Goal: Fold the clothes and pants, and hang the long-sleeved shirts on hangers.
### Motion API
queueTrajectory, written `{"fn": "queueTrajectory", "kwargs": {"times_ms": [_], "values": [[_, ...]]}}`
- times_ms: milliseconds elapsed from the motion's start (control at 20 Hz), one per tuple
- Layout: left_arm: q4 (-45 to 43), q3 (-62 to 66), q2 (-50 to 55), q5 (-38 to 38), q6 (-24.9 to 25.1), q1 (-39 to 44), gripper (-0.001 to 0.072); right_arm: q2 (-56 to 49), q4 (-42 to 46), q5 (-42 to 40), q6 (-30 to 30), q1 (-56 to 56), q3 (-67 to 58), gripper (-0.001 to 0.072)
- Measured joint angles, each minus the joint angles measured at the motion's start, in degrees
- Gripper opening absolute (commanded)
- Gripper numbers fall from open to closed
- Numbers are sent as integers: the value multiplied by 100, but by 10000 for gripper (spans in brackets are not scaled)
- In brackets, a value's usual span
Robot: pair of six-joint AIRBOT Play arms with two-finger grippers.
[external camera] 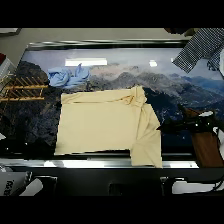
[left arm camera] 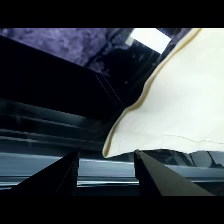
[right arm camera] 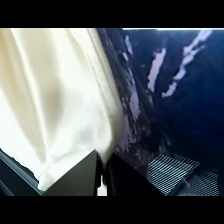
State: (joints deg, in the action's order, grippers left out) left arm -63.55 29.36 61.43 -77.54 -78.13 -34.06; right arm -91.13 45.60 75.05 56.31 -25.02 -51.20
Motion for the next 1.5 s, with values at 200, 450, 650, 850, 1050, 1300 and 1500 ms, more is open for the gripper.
{"fn": "queueTrajectory", "kwargs": {"times_ms": [200, 450, 650, 850, 1050, 1300, 1500], "values": [[232, -273, 0, 118, 85, -7, 397, 31, -7, 0, -2, 0, 0, 26], [334, -470, 0, 203, 149, -7, 392, 50, -20, 15, -20, 0, 0, 26], [402, -507, 37, 251, 173, 20, 392, 61, -20, 61, -22, 0, 0, 26], [485, -516, 212, 326, 186, 323, 368, 111, -15, 83, -44, 0, 0, 26], [472, -516, 323, 535, 175, 621, 222, 192, -7, 118, -63, 0, 0, 26], [435, -518, 358, 695, 173, 713, 14, 361, 2, 122, -66, 0, 2, 26], [415, -457, 356, 726, 186, 732, 13, 546, 7, 140, -68, 0, 2, 26]]}}
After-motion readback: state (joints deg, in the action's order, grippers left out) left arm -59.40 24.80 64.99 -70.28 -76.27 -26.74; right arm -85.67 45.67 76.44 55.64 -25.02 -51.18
